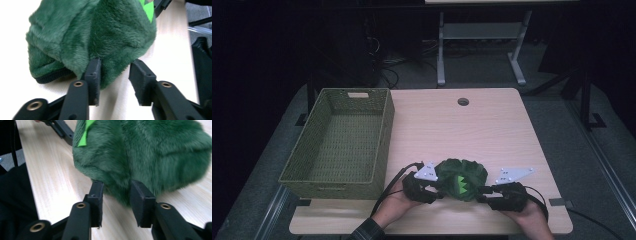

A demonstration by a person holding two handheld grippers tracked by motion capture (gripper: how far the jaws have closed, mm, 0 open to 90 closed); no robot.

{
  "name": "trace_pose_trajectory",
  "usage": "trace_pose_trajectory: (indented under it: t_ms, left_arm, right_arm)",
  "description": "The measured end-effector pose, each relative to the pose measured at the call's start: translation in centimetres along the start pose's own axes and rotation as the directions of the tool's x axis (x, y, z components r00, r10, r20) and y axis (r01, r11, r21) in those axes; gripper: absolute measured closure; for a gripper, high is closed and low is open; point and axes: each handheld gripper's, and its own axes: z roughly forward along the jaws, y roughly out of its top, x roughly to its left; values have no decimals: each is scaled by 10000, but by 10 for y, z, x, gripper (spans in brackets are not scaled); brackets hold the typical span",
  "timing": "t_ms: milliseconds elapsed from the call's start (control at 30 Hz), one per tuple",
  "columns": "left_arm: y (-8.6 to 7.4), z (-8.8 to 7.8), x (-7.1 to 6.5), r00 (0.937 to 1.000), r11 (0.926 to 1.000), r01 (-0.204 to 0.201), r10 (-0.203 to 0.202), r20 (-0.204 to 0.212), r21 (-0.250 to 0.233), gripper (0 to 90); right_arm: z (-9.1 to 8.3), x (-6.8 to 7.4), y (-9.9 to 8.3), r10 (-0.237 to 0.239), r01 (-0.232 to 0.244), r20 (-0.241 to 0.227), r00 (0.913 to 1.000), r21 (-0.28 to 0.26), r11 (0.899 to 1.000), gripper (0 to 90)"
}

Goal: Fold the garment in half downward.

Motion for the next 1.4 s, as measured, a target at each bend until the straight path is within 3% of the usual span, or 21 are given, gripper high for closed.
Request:
trace_pose_trajectory:
  t_ms: [133,267,433,500,567,700,833,933,1133,1300,1400]
  left_arm:
    - [1,-15,-6,9999,9997,-66,63,-101,-236,535]
    - [3,-24,-8,9999,9987,-78,74,-86,-507,548]
    - [11,-19,-1,9998,9981,5,-16,-178,-616,782]
    - [14,-11,5,9996,9978,151,-165,-216,-650,862]
    - [14,-1,10,9991,9994,201,-210,-365,-264,895]
    - [8,18,17,9981,9988,414,-402,-460,245,897]
    - [6,31,19,9980,9972,132,-85,-630,741,897]
    - [6,36,21,9978,9972,161,-113,-657,733,897]
    - [4,23,22,9976,9977,232,-189,-670,641,853]
    - [4,4,16,9980,9975,489,-468,-426,506,848]
    - [4,-4,10,9979,9971,615,-605,-225,447,872]
  right_arm:
    - [-15,2,-5,84,-83,21,10000,-329,9994,610]
    - [-23,0,-4,283,-283,-13,9996,-709,9971,724]
    - [-18,-3,15,-25,30,58,10000,-842,9964,862]
    - [-11,-5,20,-6,10,54,10000,-771,9970,885]
    - [-1,-8,23,-83,86,56,10000,-559,9984,897]
    - [19,-14,19,-3,-7,309,9995,292,9996,900]
    - [30,-18,14,132,-149,247,9996,699,9974,900]
    - [34,-18,13,229,-249,237,9995,868,9959,900]
    - [27,-18,12,251,-272,295,9992,764,9967,900]
    - [6,-19,21,170,-166,405,9990,-101,9998,900]
    - [0,-22,29,128,-110,507,9986,-355,9993,900]
